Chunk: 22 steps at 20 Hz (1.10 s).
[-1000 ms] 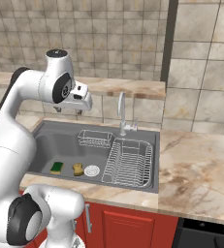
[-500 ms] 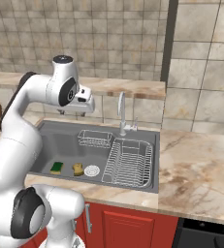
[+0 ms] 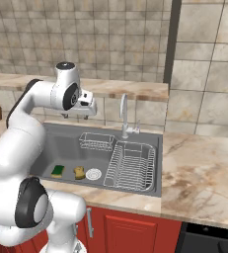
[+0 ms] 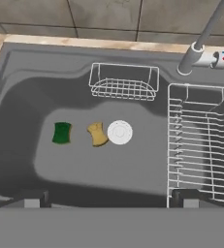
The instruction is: Pick up the sponge and sponge from the sink, and place them back in the cabinet, and close the cabinet door.
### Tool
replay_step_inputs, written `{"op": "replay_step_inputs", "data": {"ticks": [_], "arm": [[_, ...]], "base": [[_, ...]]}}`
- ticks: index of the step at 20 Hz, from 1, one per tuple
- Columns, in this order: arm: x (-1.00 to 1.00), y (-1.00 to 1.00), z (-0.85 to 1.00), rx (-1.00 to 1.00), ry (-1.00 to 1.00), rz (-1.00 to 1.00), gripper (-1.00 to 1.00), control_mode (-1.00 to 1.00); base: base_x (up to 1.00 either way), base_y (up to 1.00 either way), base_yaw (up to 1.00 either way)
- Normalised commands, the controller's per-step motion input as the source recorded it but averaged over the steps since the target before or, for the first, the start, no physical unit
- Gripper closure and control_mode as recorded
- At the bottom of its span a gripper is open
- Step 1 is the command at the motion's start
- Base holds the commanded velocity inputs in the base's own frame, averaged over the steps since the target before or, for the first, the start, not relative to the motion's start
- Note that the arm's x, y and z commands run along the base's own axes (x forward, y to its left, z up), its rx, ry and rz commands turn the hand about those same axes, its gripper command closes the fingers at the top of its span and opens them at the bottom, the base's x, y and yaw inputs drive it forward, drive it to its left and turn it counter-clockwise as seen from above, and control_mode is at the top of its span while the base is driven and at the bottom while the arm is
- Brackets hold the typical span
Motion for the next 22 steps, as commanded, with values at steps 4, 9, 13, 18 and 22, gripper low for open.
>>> {"op": "replay_step_inputs", "data": {"ticks": [4, 9, 13, 18, 22], "arm": [[0.26, 0.28, -0.21, -0.08, 0.0, 0.0, -1.0, -1.0], [0.21, 0.11, -0.14, -0.01, 0.03, 0.0, -1.0, -1.0], [0.04, 0.0, -0.15, 0.0, 0.03, 0.03, -1.0, -1.0], [0.0, 0.01, -0.18, 0.0, 0.09, 0.04, -1.0, -1.0], [0.0, 0.09, -0.31, 0.0, 0.16, 0.06, -1.0, -1.0]], "base": [[0.0, 0.0, 0.0], [0.0, 0.0, 0.0], [0.0, 0.0, 0.0], [0.0, 0.0, 0.0], [0.0, 0.0, 0.0]]}}
